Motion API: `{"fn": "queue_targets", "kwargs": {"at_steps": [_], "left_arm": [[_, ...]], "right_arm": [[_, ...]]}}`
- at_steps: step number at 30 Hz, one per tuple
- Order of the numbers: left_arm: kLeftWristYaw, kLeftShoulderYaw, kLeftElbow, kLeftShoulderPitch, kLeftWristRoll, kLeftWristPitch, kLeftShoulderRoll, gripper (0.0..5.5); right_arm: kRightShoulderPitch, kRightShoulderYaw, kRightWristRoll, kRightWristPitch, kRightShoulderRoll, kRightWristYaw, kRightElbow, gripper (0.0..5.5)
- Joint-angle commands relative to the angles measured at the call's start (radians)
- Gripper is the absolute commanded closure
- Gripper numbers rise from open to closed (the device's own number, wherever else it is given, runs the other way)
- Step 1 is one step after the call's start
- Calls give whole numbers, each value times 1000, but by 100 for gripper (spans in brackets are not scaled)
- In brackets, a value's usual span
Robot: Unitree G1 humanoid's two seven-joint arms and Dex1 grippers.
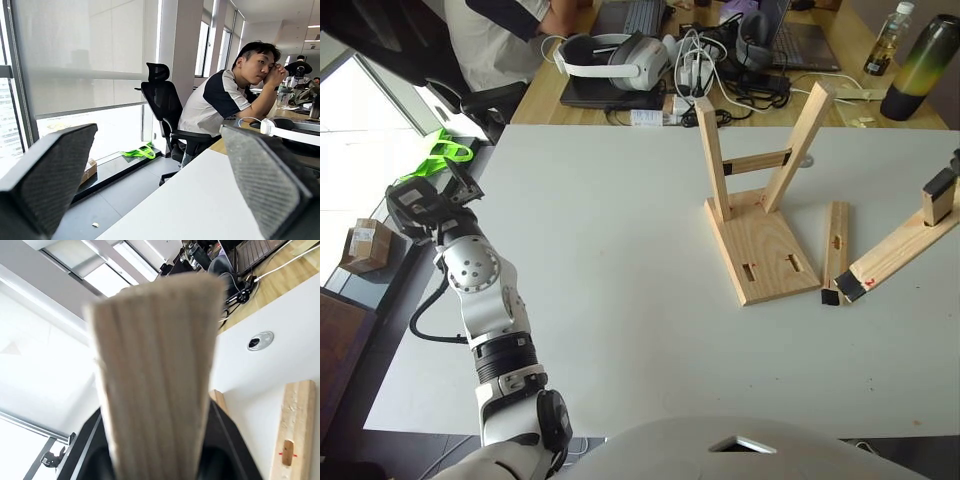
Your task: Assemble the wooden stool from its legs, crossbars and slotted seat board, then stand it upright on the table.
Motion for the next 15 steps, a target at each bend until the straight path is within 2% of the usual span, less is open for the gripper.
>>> {"fn": "queue_targets", "kwargs": {"at_steps": [1,6,15], "left_arm": [[13,-32,-29,-5,-13,-6,-50,94],[13,-49,-30,-13,-20,-3,-60,94],[7,-48,-28,-10,-28,-5,-47,94]], "right_arm": [[35,36,-109,-95,131,62,-66,452],[38,40,-171,-137,196,119,-92,452],[12,43,-196,-143,211,148,-123,452]]}}
